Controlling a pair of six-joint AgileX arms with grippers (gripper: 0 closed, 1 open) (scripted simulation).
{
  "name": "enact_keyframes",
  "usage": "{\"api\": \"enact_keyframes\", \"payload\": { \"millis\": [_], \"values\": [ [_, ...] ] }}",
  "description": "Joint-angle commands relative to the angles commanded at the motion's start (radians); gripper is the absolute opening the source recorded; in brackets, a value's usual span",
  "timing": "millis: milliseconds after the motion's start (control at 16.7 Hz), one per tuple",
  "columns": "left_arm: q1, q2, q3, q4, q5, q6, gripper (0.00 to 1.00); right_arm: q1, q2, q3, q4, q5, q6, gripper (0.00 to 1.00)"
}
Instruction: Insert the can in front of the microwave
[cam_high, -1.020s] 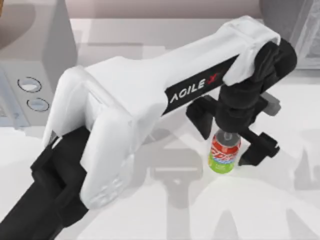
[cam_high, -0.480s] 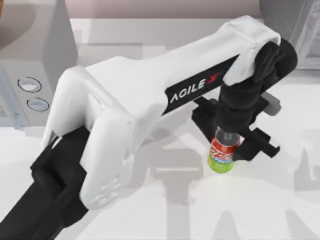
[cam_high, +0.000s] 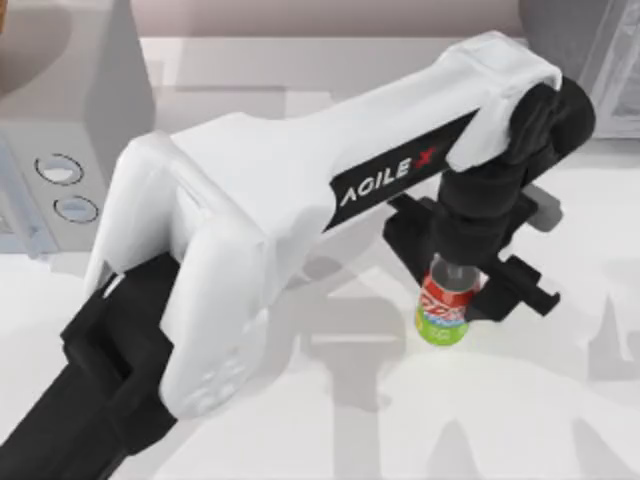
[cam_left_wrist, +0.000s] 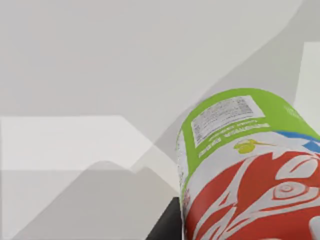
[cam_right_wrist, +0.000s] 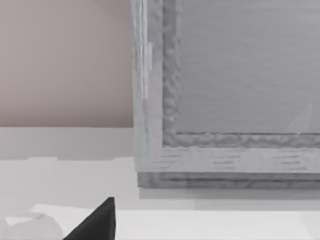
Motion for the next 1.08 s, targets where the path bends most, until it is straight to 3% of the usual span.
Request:
{"api": "enact_keyframes", "payload": {
  "millis": [240,600,1080],
  "values": [
    [0.003,0.017,0.042,-0.038,0.0,-0.002,0.0,0.0,0.0,0.0,0.0,0.0,0.0,1.0],
    [0.001,0.071,0.283,-0.211,0.001,0.0,0.0,0.0,0.0,0.0,0.0,0.0,0.0,1.0],
    [0.005,0.069,0.273,-0.232,0.002,0.006,0.0,0.0,0.0,0.0,0.0,0.0,0.0,1.0]
  ]
}}
